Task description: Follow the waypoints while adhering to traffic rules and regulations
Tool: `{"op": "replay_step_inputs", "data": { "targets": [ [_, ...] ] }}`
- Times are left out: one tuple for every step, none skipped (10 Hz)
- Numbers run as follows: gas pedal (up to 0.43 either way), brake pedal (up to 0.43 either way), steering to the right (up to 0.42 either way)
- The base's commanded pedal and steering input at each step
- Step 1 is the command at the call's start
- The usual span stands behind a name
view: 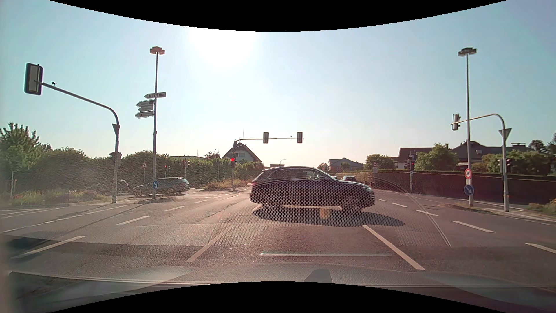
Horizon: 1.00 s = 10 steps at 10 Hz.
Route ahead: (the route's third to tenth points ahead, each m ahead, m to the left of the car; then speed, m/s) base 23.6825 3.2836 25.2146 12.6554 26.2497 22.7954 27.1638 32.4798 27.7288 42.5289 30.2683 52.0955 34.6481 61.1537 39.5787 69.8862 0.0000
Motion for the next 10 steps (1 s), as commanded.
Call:
{"op": "replay_step_inputs", "data": {
  "targets": [
    [0.000,0.262,-0.002],
    [0.000,0.256,-0.002],
    [0.000,0.262,-0.001],
    [0.000,0.262,-0.002],
    [0.000,0.256,-0.001],
    [0.000,0.256,-0.002],
    [0.000,0.256,-0.001],
    [0.000,0.262,-0.002],
    [0.000,0.256,-0.002],
    [0.000,0.262,-0.001]
  ]
}}
